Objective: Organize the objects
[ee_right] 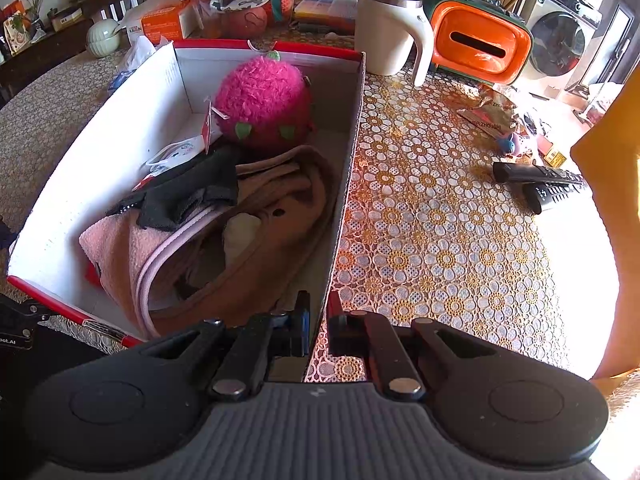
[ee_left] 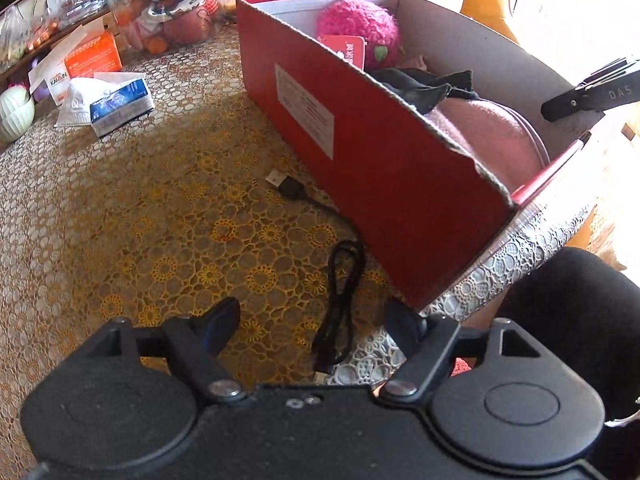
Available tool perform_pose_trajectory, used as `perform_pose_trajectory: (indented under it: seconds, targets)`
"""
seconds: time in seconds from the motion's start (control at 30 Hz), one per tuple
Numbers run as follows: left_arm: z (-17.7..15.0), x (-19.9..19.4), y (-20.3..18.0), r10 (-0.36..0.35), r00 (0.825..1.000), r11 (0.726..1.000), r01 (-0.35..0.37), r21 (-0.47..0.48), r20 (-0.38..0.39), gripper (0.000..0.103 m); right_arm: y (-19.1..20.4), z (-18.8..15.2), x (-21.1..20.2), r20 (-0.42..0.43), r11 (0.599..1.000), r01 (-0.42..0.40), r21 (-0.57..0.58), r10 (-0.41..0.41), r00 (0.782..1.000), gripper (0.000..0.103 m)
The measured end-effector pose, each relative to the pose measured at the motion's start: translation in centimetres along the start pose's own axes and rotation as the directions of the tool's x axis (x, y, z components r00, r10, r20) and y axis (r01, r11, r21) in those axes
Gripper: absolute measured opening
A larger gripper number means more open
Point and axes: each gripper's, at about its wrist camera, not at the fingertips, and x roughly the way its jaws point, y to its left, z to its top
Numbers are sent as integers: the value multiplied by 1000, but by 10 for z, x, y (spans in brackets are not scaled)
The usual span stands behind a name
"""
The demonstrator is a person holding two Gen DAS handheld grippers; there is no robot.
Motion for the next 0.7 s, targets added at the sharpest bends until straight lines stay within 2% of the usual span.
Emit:
perform_pose_trajectory:
  seconds: [0.17, 0.27, 0.33, 0.4, 0.47, 0.53, 0.7]
  targets:
    - [-1, 2, -1, 0, 1000, 1000, 0, -3, 10, 66, 0, 0, 0, -1, 1000, 1, 0, -1, 1000, 7]
    - [-1, 0, 0, -9, 1000, 1000, 9, -5, 24, 43, 0, -1, 1, -2, 1000, 1, 0, -1, 1000, 7]
    - [0, 0, -1, -10, 1000, 1000, 10, -2, 23, 33, 0, -1, 1, -2, 1000, 2, -1, -2, 1000, 7]
    - [1, 0, -2, -7, 1000, 1000, 7, 8, 22, 11, 0, -1, 1, -1, 1000, 2, 0, -2, 1000, 7]
    - [3, -1, -4, -9, 1000, 1000, 8, 21, 29, 9, 0, -1, 1, 1, 1000, 4, 0, -4, 1000, 7]
    - [4, -3, -6, 26, 999, 999, -27, 23, 35, 8, 0, -1, 1, 2, 1000, 5, 0, -5, 1000, 7]
    - [14, -19, 11, 47, 996, 996, -41, -83, 78, 6, 1, 0, -1, 7, 1000, 9, -1, -9, 1000, 7]
